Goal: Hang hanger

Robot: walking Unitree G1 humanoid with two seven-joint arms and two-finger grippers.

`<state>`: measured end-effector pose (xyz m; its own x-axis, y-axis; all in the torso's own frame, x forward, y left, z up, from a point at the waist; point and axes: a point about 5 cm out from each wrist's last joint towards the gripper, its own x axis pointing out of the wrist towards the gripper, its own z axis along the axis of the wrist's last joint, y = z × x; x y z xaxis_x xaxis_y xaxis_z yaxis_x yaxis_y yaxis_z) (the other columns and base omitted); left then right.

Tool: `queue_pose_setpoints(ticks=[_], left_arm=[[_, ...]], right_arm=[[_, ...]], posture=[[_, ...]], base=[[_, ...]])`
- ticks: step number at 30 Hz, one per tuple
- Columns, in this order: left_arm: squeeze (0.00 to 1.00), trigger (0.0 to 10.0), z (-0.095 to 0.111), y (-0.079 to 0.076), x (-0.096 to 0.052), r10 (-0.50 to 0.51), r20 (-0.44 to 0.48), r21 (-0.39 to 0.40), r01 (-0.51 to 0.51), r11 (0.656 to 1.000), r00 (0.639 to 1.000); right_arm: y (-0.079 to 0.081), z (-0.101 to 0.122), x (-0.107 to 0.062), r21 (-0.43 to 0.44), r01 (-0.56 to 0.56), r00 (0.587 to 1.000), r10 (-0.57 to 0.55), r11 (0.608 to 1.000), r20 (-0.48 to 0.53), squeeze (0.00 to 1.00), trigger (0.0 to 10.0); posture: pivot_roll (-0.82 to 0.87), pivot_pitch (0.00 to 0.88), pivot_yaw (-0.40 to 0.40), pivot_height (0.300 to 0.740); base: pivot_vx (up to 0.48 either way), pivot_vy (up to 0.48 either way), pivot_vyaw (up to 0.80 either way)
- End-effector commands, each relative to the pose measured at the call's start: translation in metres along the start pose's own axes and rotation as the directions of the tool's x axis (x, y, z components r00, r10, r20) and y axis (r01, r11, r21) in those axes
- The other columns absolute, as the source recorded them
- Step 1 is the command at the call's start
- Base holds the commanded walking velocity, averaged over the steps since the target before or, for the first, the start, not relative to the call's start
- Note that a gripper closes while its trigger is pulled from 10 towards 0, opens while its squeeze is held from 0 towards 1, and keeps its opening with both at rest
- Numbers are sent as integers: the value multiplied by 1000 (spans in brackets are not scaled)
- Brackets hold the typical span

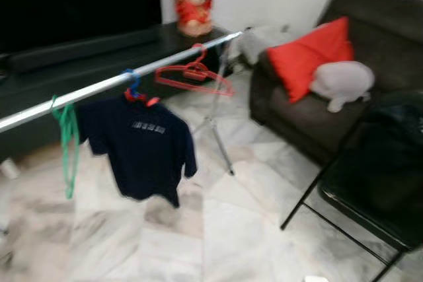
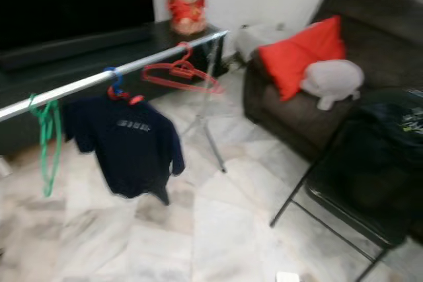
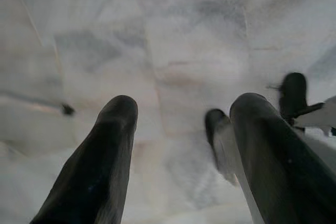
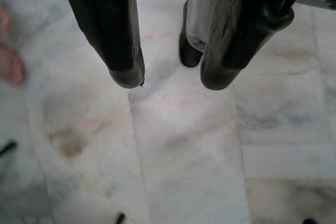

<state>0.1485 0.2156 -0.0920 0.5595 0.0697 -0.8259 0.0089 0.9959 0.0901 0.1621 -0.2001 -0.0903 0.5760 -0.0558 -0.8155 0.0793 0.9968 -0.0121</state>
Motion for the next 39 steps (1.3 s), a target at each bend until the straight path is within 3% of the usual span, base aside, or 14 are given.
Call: queue_pose_setpoints(ticks=[1,13,26,29,33,39], left_arm=[[0,10000,3,-6,1,-17,3,16,17,1000,1000],[0,10000,5,-3,1,-20,14,1,20,1000,1000],[0,10000,13,-4,3,-30,47,2,30,1000,998],[0,10000,14,-5,3,-33,50,3,33,999,998],[0,10000,18,-6,4,-41,58,11,40,999,998],[0,10000,20,-7,4,-45,62,11,44,999,997]], right_arm=[[-5,-6,-2,13,14,1000,-14,1000,-17,0,10000],[15,-12,-1,6,-8,1000,8,1000,-25,0,10000],[-14,-3,-3,29,22,999,-23,999,22,0,10000],[-9,-3,-3,23,16,999,-17,1000,29,0,10000],[16,-1,1,12,-4,1000,3,1000,28,0,10000],[19,2,2,18,-3,1000,2,1000,22,0,10000]], posture=[[-4,55,17,740],[3,58,17,740],[-2,37,24,740],[-4,31,27,740],[-4,25,29,740],[-1,30,28,740]], base=[[0,0,-788],[0,0,-788],[0,0,-711],[0,0,0],[138,0,0],[281,0,-358]])
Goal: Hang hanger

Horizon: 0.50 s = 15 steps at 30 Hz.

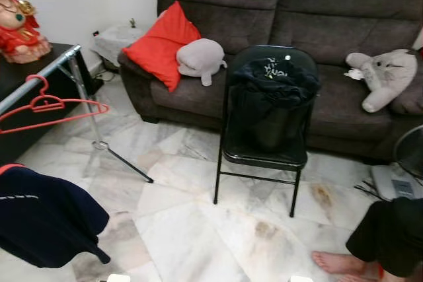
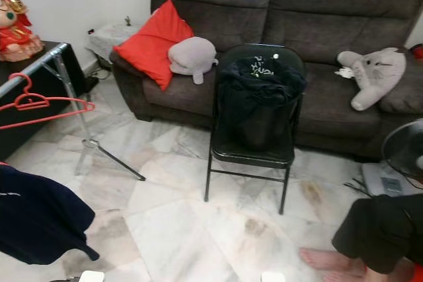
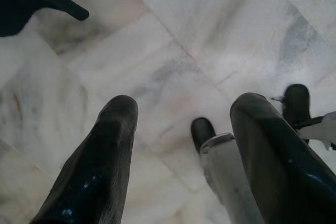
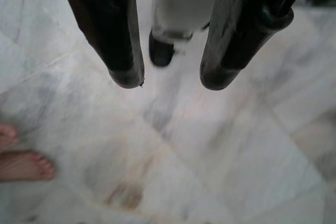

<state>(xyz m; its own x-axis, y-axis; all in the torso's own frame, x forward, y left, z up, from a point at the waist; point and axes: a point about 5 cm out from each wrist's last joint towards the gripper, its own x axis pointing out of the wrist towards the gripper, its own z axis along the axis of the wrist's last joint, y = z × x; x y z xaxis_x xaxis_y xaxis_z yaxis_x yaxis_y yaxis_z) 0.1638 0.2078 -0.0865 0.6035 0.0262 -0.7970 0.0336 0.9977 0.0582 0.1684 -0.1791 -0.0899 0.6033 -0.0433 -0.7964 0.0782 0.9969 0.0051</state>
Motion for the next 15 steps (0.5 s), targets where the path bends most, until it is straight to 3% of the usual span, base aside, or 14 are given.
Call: queue_pose_setpoints(ticks=[1,8,13,15], left_arm=[[0,10000,4,0,1,-5,8,8,5,1000,1000],[0,10000,2,0,1,-7,6,4,7,1000,1000],[0,10000,2,0,0,-7,5,1,7,1000,1000],[0,10000,1,0,0,-8,4,1,8,1000,1000]], right_arm=[[-5,-2,-1,9,16,1000,-15,1000,-11,0,10000],[-20,-8,-4,9,36,999,-35,999,-23,0,10000],[-17,-9,-4,9,32,999,-32,999,-21,0,10000],[-15,-9,-4,9,31,999,-31,999,-16,0,10000]], posture=[[-1,34,29,740],[2,40,28,740],[2,45,28,740],[2,45,28,740]], base=[[289,0,-781],[287,0,-777],[288,0,-729],[289,0,0]])
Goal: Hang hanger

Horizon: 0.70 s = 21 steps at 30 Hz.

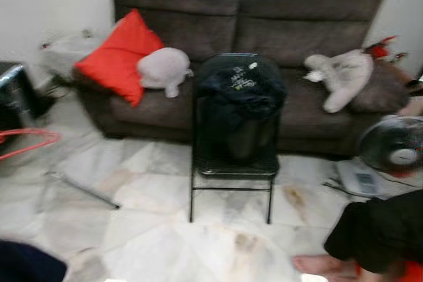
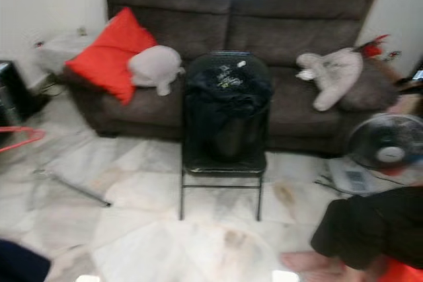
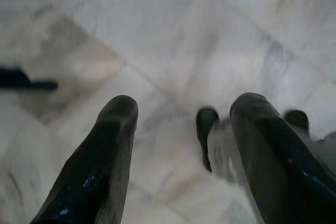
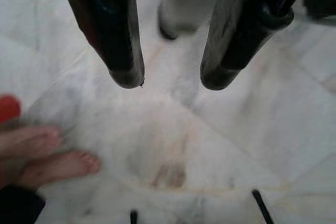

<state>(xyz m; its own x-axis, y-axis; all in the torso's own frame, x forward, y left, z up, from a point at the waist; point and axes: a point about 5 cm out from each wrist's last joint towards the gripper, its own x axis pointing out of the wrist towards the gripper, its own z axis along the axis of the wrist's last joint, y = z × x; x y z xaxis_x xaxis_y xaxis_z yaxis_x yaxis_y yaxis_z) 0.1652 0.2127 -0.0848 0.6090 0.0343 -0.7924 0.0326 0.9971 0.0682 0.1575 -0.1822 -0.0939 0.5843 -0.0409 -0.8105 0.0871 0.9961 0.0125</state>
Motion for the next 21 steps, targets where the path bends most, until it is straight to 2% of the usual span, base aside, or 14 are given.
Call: queue_pose_setpoints(ticks=[1,6,14,21], left_arm=[[0,10000,0,-5,1,-16,-3,-5,16,1000,1000],[0,10000,0,-6,1,-21,-2,-5,21,1000,1000],[0,10000,0,-7,1,-24,-7,-7,24,1000,1000],[0,10000,-2,-7,1,-23,-14,-8,23,1000,1000]], right_arm=[[-11,2,-1,-2,32,999,-32,999,8,0,10000],[1,15,4,2,22,999,-22,1000,32,0,10000],[4,31,7,5,21,998,-22,1000,61,0,10000],[13,45,10,-2,14,996,-13,1000,83,0,10000]], posture=[[2,45,28,740],[-3,53,29,740],[-9,57,30,740],[-9,59,32,740]], base=[[289,0,0],[289,0,0],[290,0,0],[292,0,0]])
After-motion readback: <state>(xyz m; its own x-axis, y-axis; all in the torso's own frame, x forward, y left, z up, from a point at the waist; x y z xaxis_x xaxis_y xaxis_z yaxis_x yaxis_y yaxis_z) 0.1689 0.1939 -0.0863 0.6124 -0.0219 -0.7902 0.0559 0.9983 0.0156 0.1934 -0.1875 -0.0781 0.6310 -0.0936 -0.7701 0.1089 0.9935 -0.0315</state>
